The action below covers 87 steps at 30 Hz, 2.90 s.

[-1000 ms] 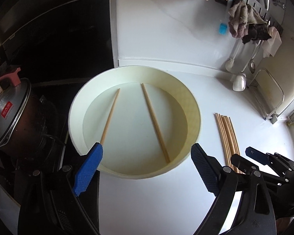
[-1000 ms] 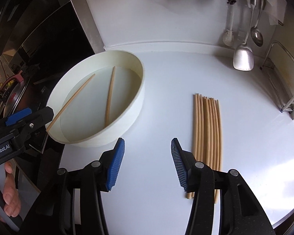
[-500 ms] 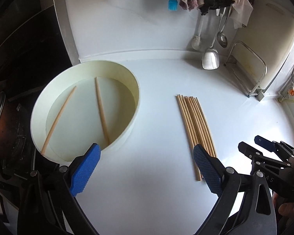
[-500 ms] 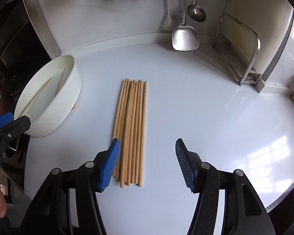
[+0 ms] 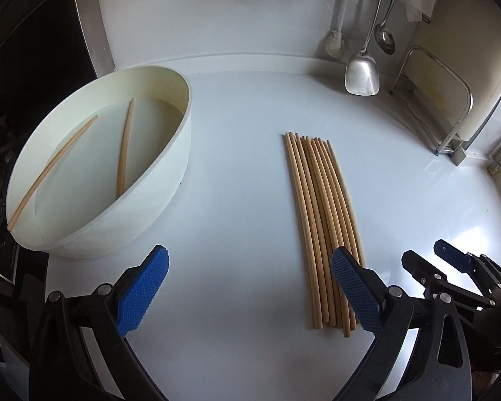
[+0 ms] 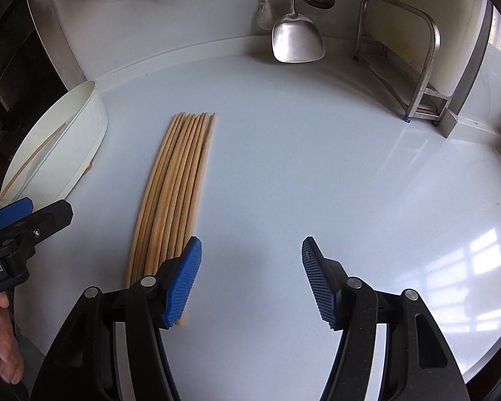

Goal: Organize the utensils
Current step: 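Move both open tools back over the chopstick bundle, then close the left tool on a chopstick while the right tool grasps another chopstick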

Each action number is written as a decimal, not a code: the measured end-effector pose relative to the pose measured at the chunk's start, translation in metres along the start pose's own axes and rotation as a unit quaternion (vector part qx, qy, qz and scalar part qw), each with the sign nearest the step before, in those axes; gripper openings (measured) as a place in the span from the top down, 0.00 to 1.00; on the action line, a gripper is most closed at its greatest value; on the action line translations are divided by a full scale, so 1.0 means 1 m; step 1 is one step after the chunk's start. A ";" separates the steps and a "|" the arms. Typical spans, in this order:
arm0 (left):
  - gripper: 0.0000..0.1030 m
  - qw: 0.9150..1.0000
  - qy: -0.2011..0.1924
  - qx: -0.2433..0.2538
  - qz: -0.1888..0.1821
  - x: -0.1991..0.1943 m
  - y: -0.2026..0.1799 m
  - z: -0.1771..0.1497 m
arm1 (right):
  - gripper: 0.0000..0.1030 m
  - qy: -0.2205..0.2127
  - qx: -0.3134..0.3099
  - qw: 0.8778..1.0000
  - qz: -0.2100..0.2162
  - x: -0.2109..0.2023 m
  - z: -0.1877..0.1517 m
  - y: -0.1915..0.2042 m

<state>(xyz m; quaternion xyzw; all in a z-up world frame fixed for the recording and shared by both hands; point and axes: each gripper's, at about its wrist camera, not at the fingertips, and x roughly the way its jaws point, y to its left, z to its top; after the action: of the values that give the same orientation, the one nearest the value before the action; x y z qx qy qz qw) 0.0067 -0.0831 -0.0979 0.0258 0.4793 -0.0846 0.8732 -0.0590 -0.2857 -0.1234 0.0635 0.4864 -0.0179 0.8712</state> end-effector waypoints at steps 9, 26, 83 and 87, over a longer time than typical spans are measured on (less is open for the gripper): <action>0.06 0.999 -0.034 0.000 0.011 0.021 -0.003 0.000 | 0.42 -0.029 -0.014 0.999 0.013 0.026 0.012 0.009; 0.06 0.999 -0.022 -0.022 0.008 0.035 0.008 -0.005 | 0.42 -0.025 -0.013 1.000 -0.004 0.046 0.013 0.024; 0.06 0.999 0.013 -0.016 0.035 0.072 -0.015 -0.006 | 0.42 -0.030 -0.039 0.999 -0.017 0.049 0.023 -0.004; 0.05 0.999 0.018 -0.016 0.039 0.076 -0.014 -0.005 | 0.42 -0.031 -0.043 0.998 -0.019 0.049 0.024 -0.005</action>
<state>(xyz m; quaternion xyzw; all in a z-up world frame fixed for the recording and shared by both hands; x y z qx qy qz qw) 0.0398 -0.1060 -0.1642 0.0323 0.4944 -0.0423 0.8676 -0.0133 -0.2926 -0.1530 0.0159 0.4609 -0.0150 0.8872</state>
